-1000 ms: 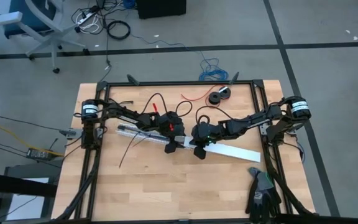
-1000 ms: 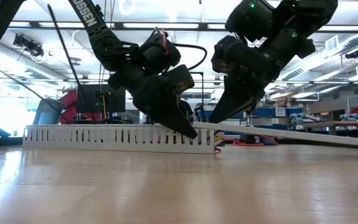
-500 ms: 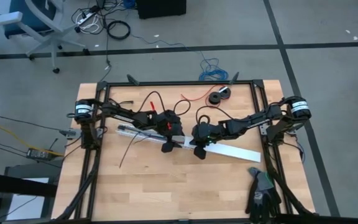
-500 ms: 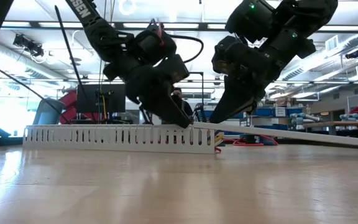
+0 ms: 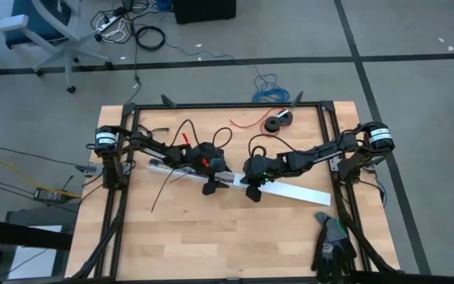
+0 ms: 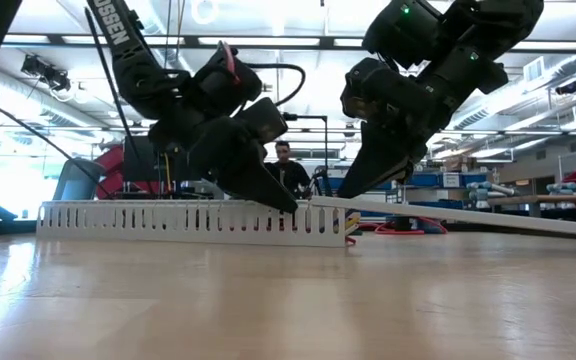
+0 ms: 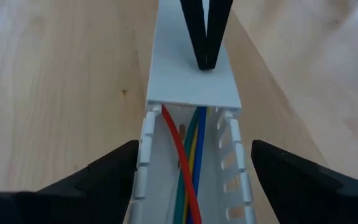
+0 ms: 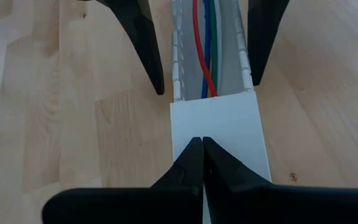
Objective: Ziptie cables
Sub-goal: Close the white cable duct
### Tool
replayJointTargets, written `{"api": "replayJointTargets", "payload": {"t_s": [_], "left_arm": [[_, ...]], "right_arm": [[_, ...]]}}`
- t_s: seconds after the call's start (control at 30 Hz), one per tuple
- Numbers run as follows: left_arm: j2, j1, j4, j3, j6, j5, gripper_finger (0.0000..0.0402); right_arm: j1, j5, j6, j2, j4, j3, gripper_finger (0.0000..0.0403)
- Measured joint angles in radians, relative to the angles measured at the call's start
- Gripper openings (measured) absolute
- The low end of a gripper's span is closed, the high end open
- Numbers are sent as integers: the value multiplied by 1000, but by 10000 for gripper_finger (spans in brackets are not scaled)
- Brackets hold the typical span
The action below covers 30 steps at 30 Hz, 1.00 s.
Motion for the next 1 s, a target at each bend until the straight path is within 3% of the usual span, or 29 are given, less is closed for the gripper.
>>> {"api": "replayJointTargets", "payload": {"t_s": [0.3, 0.8, 1.0], "left_arm": [[0, -1, 27, -9, 13, 0, 315], [0, 0, 22, -9, 15, -4, 240], [0, 0, 17, -9, 15, 2, 237]], "right_arm": [[0, 0, 0, 0, 0, 0, 0], [-15, -17, 1, 10, 37, -1, 0], [-36, -72, 8, 81, 168, 1, 0]]}}
